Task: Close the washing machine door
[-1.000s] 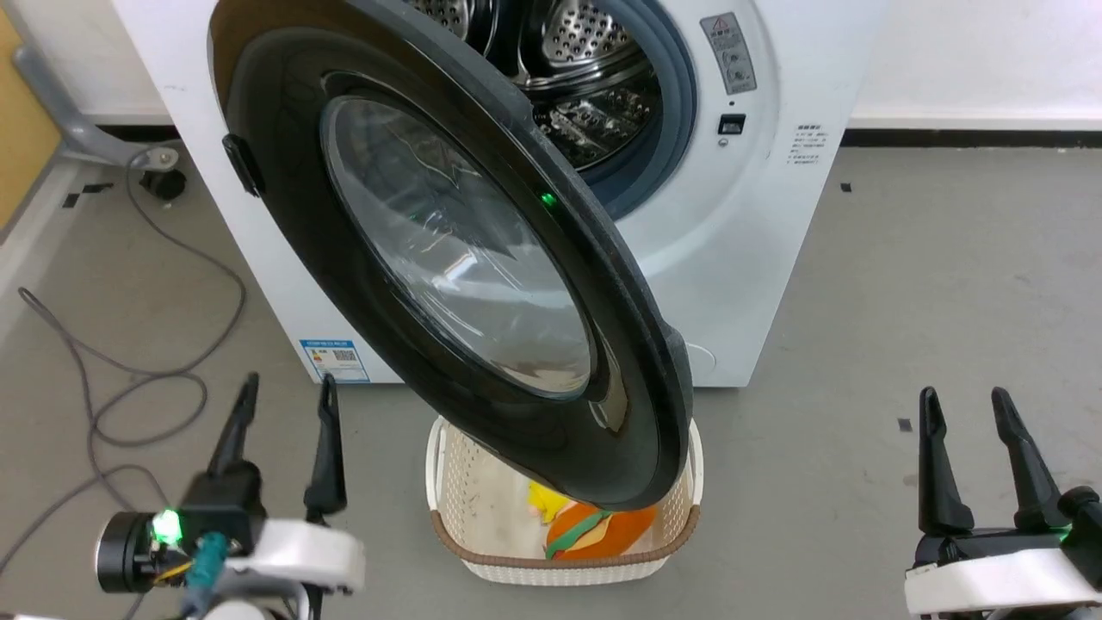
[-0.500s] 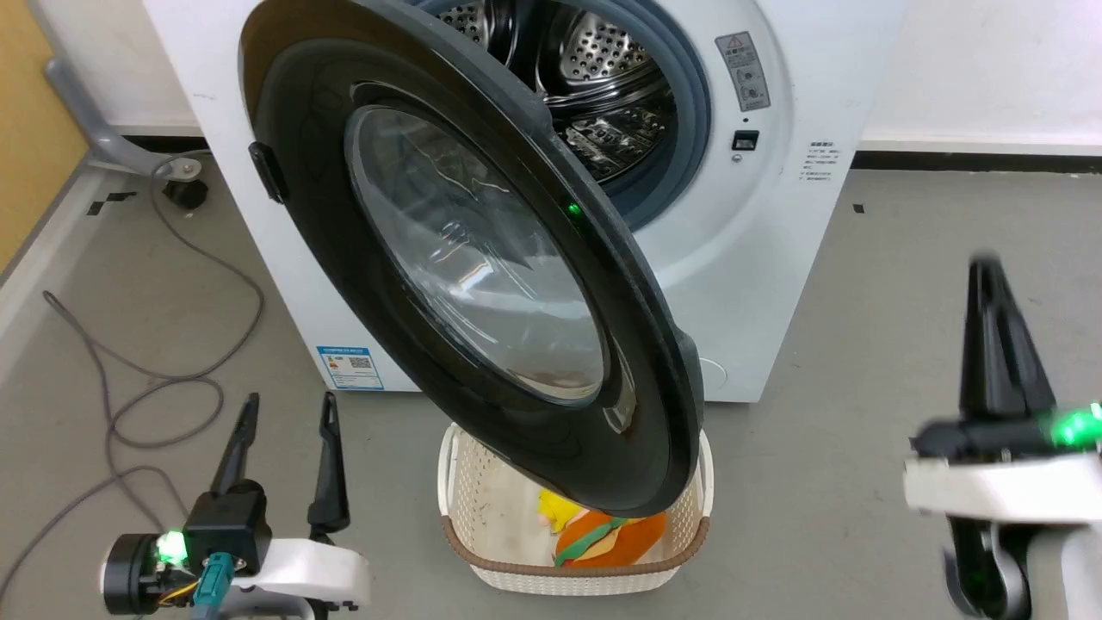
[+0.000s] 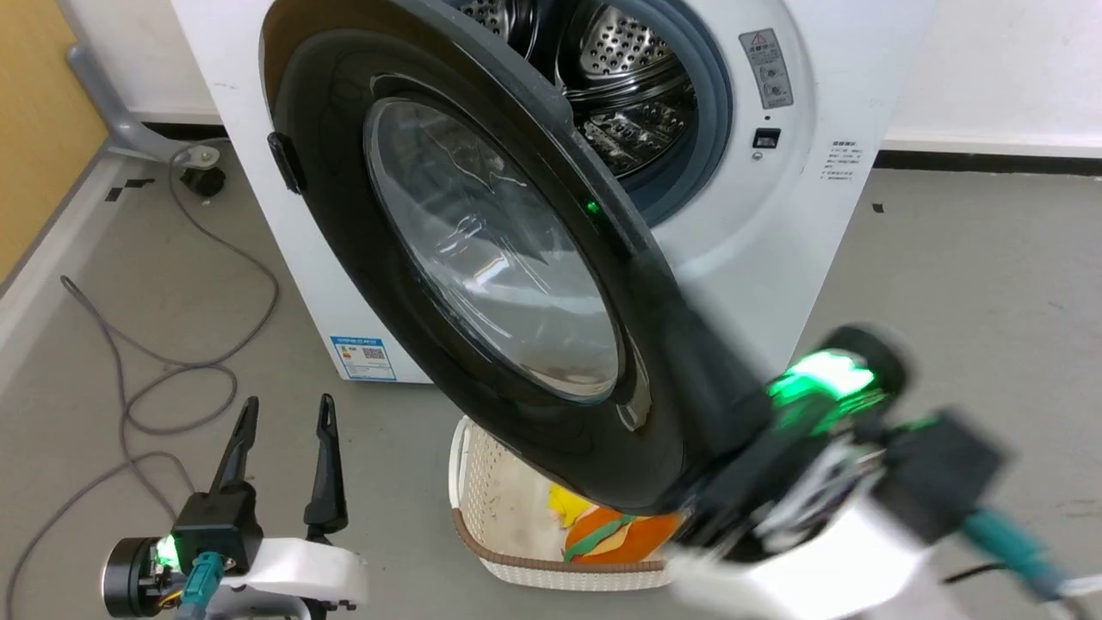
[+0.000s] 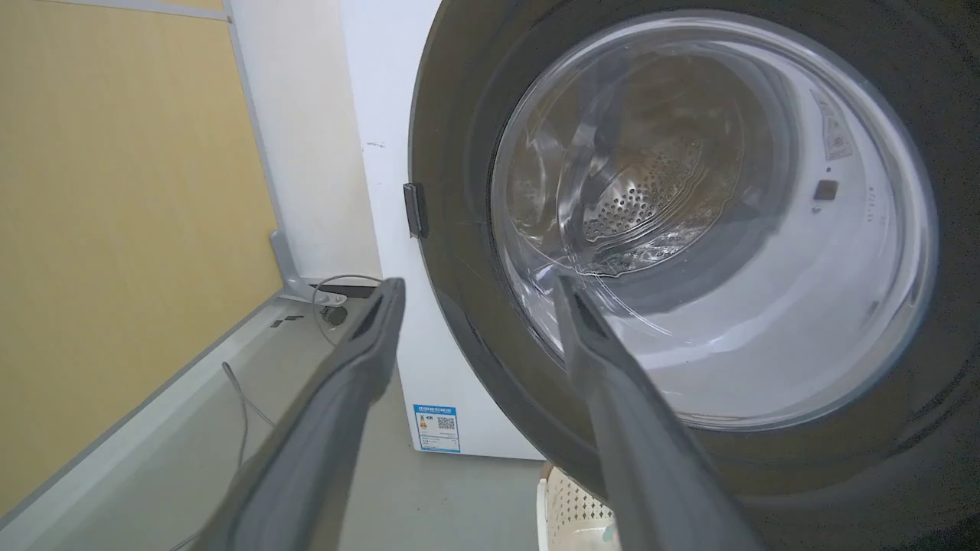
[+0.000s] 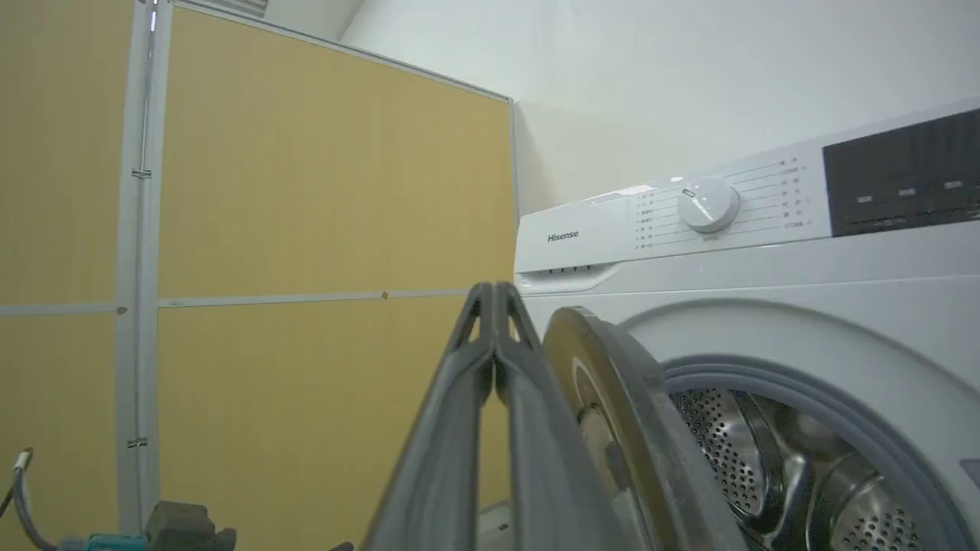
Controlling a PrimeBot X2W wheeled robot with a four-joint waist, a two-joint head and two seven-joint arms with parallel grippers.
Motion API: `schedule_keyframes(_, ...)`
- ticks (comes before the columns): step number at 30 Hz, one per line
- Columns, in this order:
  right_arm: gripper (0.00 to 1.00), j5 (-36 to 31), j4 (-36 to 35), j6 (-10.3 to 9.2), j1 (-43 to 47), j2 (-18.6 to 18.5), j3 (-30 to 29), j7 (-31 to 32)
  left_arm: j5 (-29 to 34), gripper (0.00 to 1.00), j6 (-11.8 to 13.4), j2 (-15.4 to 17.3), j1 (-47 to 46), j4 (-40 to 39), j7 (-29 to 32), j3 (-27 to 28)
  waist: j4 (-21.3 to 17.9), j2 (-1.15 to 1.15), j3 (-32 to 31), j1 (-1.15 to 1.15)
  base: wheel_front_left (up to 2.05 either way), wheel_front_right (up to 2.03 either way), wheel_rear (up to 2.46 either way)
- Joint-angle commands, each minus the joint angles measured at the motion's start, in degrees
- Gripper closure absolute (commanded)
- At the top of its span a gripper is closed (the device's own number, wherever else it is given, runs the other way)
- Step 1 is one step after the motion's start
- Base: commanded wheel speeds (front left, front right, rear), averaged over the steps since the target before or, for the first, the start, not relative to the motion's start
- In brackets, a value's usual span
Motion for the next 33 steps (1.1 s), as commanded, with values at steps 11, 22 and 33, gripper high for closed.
schedule_keyframes(11, 1.00, -2.56, 11.59, 0.05, -0.70, -10.13, 19.63, -0.25, 1.57, 0.00, -1.91, -2.20, -0.87, -0.79, -0.31, 2.70, 0.24, 0.00, 3.21, 0.01, 0.00, 0.00, 0.00)
schedule_keyframes(22, 1.00, -4.44, 19.70, 0.05, -0.87, -12.82, 12.31, -0.25, 2.43, 0.00, -2.66, -3.30, -2.36, -1.74, -0.31, 4.20, -0.04, 0.00, 7.07, 0.01, 0.00, 0.00, 0.00)
schedule_keyframes(33, 1.00, -5.65, 23.29, 0.05, -5.24, -13.43, -0.56, -0.25, 2.82, 0.00, -2.92, -4.08, -4.40, -2.84, -0.31, 4.31, 0.33, 0.00, 11.09, 0.01, 0.00, 0.00, 0.00)
